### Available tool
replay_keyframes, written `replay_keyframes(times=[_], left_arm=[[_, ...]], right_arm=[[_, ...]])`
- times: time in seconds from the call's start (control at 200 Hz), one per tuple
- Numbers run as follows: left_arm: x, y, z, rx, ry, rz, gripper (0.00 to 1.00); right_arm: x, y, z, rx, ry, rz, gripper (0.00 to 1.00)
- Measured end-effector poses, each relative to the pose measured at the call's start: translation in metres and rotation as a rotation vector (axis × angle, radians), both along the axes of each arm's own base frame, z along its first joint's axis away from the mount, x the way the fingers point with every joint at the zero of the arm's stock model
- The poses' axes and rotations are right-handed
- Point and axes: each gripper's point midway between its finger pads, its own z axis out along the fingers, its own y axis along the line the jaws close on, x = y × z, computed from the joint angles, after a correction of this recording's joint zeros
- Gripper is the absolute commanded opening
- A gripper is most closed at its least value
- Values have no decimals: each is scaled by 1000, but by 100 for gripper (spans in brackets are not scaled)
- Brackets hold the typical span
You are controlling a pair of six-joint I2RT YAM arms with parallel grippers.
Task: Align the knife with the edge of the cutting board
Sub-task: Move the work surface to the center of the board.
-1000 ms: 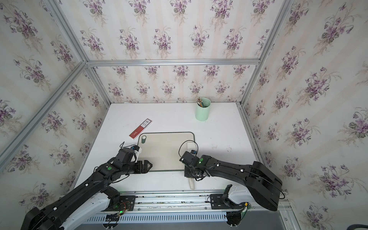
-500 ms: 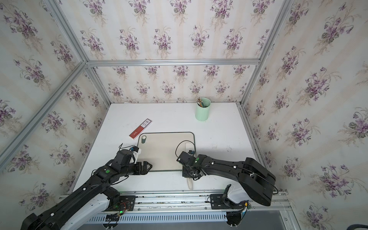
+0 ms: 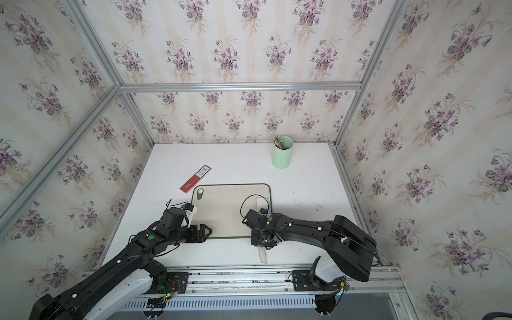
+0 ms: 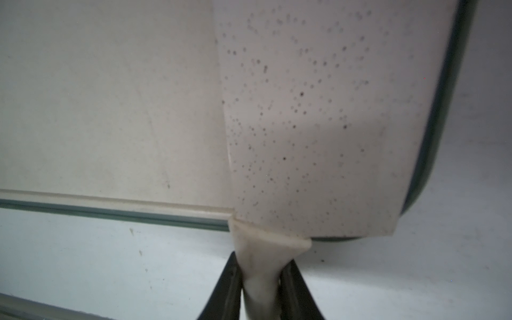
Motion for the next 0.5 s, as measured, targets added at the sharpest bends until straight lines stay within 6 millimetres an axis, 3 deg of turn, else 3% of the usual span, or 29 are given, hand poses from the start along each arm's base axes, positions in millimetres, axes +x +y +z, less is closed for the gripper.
replay_keyframes(times=[0.505], left_arm=[[-1,0,-1,0,7,-1,99]], right_arm=[[0,0,0,-5,10,-29,12]])
